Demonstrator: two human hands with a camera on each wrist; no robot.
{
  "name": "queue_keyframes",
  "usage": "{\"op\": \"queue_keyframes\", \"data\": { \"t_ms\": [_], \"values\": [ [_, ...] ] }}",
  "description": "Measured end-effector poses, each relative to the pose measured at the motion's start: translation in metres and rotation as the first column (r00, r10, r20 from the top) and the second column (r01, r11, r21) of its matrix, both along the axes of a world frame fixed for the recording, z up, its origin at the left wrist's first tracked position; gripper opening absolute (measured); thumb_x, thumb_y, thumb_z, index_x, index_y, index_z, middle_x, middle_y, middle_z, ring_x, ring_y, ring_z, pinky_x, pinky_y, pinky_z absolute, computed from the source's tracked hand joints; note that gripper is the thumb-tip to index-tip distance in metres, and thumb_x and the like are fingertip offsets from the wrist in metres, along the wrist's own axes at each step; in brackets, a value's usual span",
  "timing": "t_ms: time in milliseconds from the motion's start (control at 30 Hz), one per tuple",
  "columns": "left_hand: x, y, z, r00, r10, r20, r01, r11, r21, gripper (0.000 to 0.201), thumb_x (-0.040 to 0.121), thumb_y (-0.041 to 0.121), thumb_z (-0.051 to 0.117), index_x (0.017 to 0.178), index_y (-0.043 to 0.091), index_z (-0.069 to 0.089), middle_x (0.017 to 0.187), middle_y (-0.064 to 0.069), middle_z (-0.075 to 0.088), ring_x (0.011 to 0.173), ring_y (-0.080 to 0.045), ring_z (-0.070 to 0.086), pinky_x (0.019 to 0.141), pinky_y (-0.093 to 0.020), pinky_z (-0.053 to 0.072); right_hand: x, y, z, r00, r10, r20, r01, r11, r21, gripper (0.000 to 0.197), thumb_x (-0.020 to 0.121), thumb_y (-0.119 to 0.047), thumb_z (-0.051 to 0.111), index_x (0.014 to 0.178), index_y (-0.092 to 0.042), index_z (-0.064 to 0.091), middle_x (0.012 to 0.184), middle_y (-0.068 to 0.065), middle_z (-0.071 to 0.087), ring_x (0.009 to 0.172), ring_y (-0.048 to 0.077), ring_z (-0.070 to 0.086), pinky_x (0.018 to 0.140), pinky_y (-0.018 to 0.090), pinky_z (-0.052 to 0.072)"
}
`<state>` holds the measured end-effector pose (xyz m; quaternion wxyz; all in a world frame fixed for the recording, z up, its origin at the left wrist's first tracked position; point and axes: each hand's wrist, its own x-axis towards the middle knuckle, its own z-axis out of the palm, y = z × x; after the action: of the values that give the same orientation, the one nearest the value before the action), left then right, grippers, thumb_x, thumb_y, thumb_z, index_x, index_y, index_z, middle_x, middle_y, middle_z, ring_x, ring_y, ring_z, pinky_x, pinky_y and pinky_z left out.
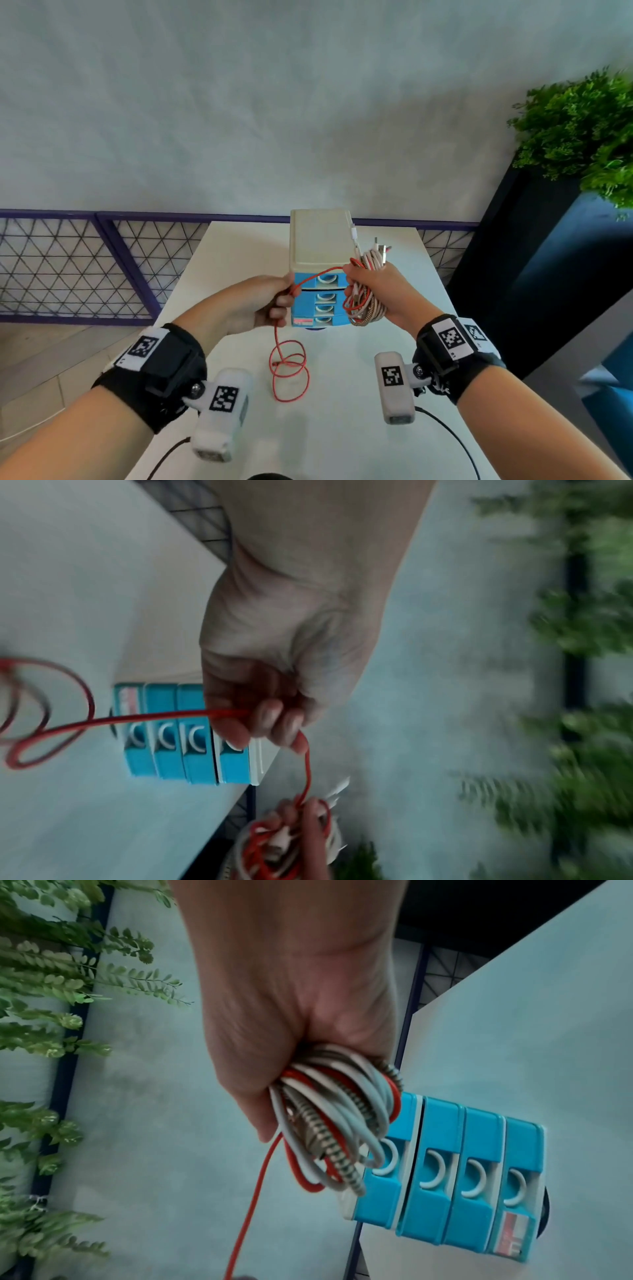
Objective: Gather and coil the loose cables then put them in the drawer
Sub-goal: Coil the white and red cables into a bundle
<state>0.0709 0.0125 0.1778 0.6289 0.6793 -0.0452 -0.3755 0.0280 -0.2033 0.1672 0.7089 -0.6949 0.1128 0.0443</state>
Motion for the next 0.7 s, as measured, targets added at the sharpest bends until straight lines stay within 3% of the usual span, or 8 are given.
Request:
{"op": "queue_keyframes", "data": {
  "t_ms": [67, 167, 300, 433, 500, 533, 600, 700],
  "values": [
    [-0.003, 0.002, -0.002, 0.992, -0.009, -0.123, -0.012, 0.985, -0.173, 0.022, 0.1, 0.022, 0.039, 0.09, 0.015, 0.057, 0.06, 0.005, 0.043, 0.048, -0.008, 0.038, 0.055, -0.021, 0.049, 0.002, -0.003, -0.004, 0.999, -0.033, 0.005, 0.034, 0.999, -0.043, 0.021, 0.089, -0.026, 0.067, 0.082, -0.009, 0.058, 0.071, 0.014, 0.065, 0.056, 0.024, 0.064, 0.06, 0.032, 0.058],
    [-0.013, -0.012, 0.002, 0.993, 0.016, -0.114, -0.049, 0.957, -0.285, 0.019, 0.096, 0.016, 0.046, 0.094, 0.014, 0.065, 0.068, 0.005, 0.057, 0.055, -0.008, 0.05, 0.059, -0.02, 0.054, 0.006, 0.008, -0.009, 1.0, -0.019, 0.002, 0.019, 1.0, -0.023, 0.029, 0.086, -0.037, 0.069, 0.083, -0.01, 0.058, 0.071, 0.013, 0.064, 0.058, 0.022, 0.065, 0.06, 0.032, 0.056],
    [-0.023, -0.037, 0.006, 0.999, 0.035, 0.021, -0.03, 0.979, -0.203, 0.014, 0.091, 0.017, 0.057, 0.09, 0.01, 0.07, 0.072, 0.002, 0.067, 0.056, -0.007, 0.06, 0.063, -0.019, 0.057, 0.009, 0.027, -0.008, 0.999, 0.033, 0.017, -0.034, 0.997, 0.076, 0.047, 0.081, -0.057, 0.063, 0.071, -0.013, 0.054, 0.058, 0.005, 0.056, 0.055, 0.019, 0.06, 0.059, 0.031, 0.052],
    [-0.024, -0.046, 0.005, 0.992, 0.068, 0.108, -0.06, 0.995, -0.08, 0.019, 0.085, 0.026, 0.067, 0.083, 0.008, 0.074, 0.078, -0.003, 0.073, 0.056, -0.008, 0.062, 0.064, -0.021, 0.057, 0.009, 0.03, -0.007, 0.996, 0.085, 0.016, -0.086, 0.991, 0.103, 0.087, 0.062, -0.081, 0.06, 0.093, 0.0, 0.058, 0.074, 0.028, 0.059, 0.074, 0.036, 0.065, 0.075, 0.039, 0.057],
    [-0.025, -0.046, 0.006, 0.99, 0.053, 0.132, -0.048, 0.998, -0.043, 0.021, 0.084, 0.027, 0.068, 0.082, 0.007, 0.073, 0.075, -0.003, 0.073, 0.054, -0.009, 0.063, 0.06, -0.021, 0.056, 0.006, 0.029, -0.007, 0.993, 0.115, 0.024, -0.117, 0.989, 0.091, 0.075, 0.065, -0.074, 0.067, 0.085, -0.003, 0.058, 0.064, 0.018, 0.057, 0.061, 0.027, 0.061, 0.063, 0.035, 0.054],
    [-0.026, -0.046, 0.006, 0.989, 0.035, 0.143, -0.033, 0.999, -0.022, 0.02, 0.085, 0.026, 0.067, 0.082, 0.008, 0.072, 0.072, -0.002, 0.072, 0.053, -0.009, 0.062, 0.057, -0.021, 0.055, 0.005, 0.029, -0.006, 0.994, 0.106, 0.022, -0.107, 0.992, 0.072, 0.06, 0.069, -0.062, 0.073, 0.081, -0.004, 0.06, 0.063, 0.015, 0.057, 0.059, 0.025, 0.059, 0.059, 0.034, 0.053],
    [-0.026, -0.046, 0.005, 0.987, -0.024, 0.157, 0.018, 0.999, 0.04, 0.019, 0.088, 0.027, 0.063, 0.079, 0.011, 0.069, 0.066, 0.002, 0.068, 0.046, -0.007, 0.056, 0.053, -0.02, 0.051, 0.005, 0.028, -0.007, 0.999, 0.044, 0.016, -0.044, 0.999, 0.019, 0.034, 0.076, -0.032, 0.077, 0.084, -0.002, 0.063, 0.07, 0.02, 0.061, 0.063, 0.029, 0.061, 0.061, 0.038, 0.055],
    [-0.027, -0.037, 0.002, 0.983, -0.175, 0.062, 0.171, 0.983, 0.064, 0.03, 0.094, 0.038, 0.05, 0.072, 0.019, 0.058, 0.054, 0.007, 0.045, 0.042, -0.007, 0.033, 0.048, -0.019, 0.037, 0.009, 0.022, -0.004, 0.988, -0.151, -0.02, 0.151, 0.988, 0.01, 0.017, 0.083, -0.013, 0.068, 0.091, 0.0, 0.061, 0.07, 0.015, 0.066, 0.057, 0.024, 0.064, 0.061, 0.035, 0.056]
  ]
}}
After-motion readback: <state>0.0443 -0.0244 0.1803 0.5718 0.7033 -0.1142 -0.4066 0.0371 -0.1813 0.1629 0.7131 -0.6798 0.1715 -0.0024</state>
